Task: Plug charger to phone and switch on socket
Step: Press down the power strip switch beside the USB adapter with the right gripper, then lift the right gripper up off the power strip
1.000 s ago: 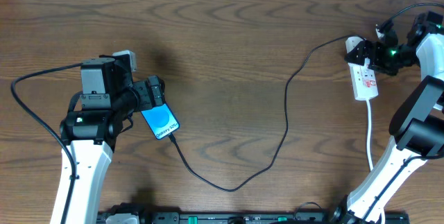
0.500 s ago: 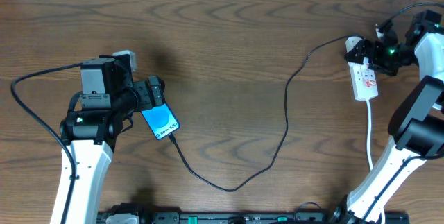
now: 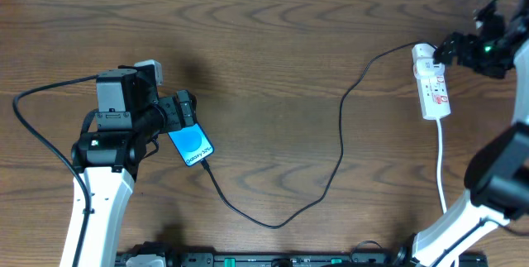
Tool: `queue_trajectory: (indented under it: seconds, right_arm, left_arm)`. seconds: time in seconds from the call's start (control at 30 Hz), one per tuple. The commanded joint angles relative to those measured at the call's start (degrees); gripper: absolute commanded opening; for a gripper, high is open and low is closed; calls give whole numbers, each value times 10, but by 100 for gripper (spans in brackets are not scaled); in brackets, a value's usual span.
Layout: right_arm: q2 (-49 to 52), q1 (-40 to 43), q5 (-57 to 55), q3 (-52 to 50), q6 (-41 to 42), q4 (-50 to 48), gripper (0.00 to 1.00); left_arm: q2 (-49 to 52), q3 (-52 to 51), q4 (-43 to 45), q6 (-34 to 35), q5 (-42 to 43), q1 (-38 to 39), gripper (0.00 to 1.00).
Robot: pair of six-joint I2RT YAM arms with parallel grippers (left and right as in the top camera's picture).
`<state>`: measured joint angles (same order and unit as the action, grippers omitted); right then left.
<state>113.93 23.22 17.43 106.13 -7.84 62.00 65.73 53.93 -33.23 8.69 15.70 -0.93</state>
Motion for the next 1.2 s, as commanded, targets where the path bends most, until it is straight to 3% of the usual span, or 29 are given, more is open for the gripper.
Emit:
queue_trajectory:
  seconds: [0.0,0.37,1.17]
  right_arm:
    - [-50,3,-40,0,32,15,99]
    - [-96,3,-96,0,104,99,99]
    - [-96,3,-96,0,108,109,99]
  left_arm:
    - [-2,8,-2,-12,-8,2,93]
    - [-2,8,-2,-12,-8,2,93]
    - [-2,8,-2,-12,-8,2,93]
